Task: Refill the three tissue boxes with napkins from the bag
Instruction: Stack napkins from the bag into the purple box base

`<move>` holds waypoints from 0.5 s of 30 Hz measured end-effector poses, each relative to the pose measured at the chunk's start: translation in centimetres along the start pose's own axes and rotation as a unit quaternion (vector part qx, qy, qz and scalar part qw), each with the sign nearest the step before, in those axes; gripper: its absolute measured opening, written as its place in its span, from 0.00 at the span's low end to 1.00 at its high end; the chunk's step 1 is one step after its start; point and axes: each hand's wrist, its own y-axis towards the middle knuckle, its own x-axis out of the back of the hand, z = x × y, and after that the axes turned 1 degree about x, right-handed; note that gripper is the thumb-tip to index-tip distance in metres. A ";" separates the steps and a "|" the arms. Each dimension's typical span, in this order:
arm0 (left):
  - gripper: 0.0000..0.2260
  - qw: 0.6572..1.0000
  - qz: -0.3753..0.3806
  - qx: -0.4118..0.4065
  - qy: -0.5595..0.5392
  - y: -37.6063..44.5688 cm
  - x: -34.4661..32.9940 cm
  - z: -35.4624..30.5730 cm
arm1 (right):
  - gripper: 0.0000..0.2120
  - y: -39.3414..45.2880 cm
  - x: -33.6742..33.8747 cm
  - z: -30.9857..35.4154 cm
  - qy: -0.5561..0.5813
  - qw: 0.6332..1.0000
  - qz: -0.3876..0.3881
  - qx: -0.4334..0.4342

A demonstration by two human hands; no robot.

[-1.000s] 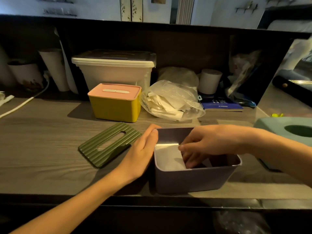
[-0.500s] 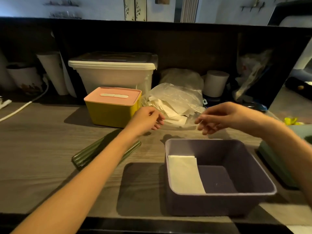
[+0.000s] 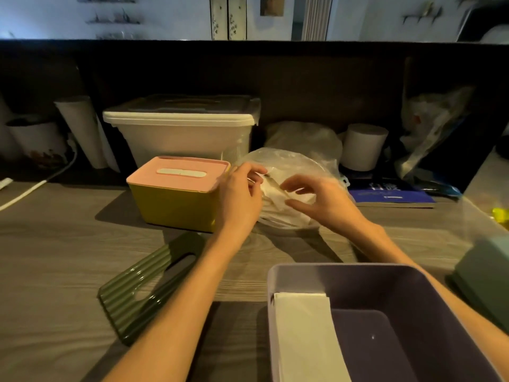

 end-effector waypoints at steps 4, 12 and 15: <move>0.11 1.000 -0.003 0.015 0.009 -0.1 0.5 0.7 | 0.33 -0.4 -1.5 -0.8 0.021 0.991 0.111 -0.070; 0.11 1.000 -0.002 0.011 0.022 -0.3 0.3 0.8 | 0.22 -0.3 -3.2 -2.3 -0.035 0.997 0.052 -0.046; 0.11 1.000 0.005 0.006 0.024 -0.3 0.4 0.9 | 0.21 -0.5 -2.7 -2.2 -0.069 0.997 0.039 -0.022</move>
